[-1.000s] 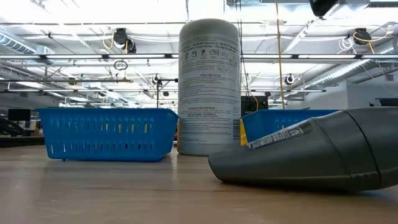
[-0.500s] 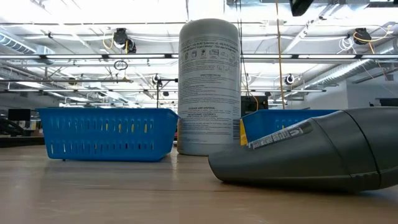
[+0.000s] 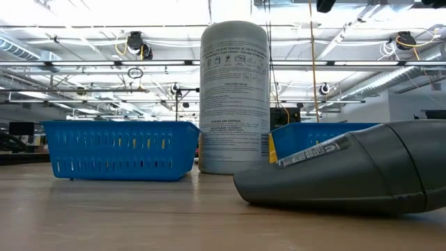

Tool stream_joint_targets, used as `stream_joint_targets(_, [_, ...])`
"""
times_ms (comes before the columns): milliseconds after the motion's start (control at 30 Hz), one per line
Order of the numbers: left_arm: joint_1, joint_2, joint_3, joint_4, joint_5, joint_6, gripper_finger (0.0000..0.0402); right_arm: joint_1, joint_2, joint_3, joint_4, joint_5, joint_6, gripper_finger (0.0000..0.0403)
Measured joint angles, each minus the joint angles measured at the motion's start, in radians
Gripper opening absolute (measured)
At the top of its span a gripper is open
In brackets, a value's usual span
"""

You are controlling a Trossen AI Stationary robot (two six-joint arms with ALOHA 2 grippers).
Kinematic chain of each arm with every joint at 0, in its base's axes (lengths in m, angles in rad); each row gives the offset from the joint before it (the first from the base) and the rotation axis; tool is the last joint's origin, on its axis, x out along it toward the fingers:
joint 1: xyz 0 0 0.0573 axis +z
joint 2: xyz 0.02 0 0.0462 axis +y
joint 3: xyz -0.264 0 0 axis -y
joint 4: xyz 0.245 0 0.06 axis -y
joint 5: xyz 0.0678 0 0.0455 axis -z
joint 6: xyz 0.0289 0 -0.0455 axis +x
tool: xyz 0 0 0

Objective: Pick & Place Travel size toiletries
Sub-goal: Put the deodorant into the right yellow bin

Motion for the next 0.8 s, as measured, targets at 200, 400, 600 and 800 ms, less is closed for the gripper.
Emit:
stream_joint_targets(200, [0.024,0.026,0.0,0.002,0.032,-0.015,0.0183,-0.035,0.007,0.0,0.012,-0.009,0.004,0.0146])
stream_joint_targets(400, [0.045,0.048,0.016,0.02,0.045,-0.025,0.0183,-0.069,0.054,0.0,0.071,-0.026,0.011,0.0146])
stream_joint_targets(600, [0.059,0.091,0.083,0.022,0.012,0.017,0.0183,-0.091,0.092,0.0,0.173,-0.05,0.007,0.0147])
stream_joint_targets(800, [0.069,0.114,0.102,0.024,0.014,0.02,0.0183,-0.091,0.098,0.0,0.179,-0.044,0.001,0.0147])
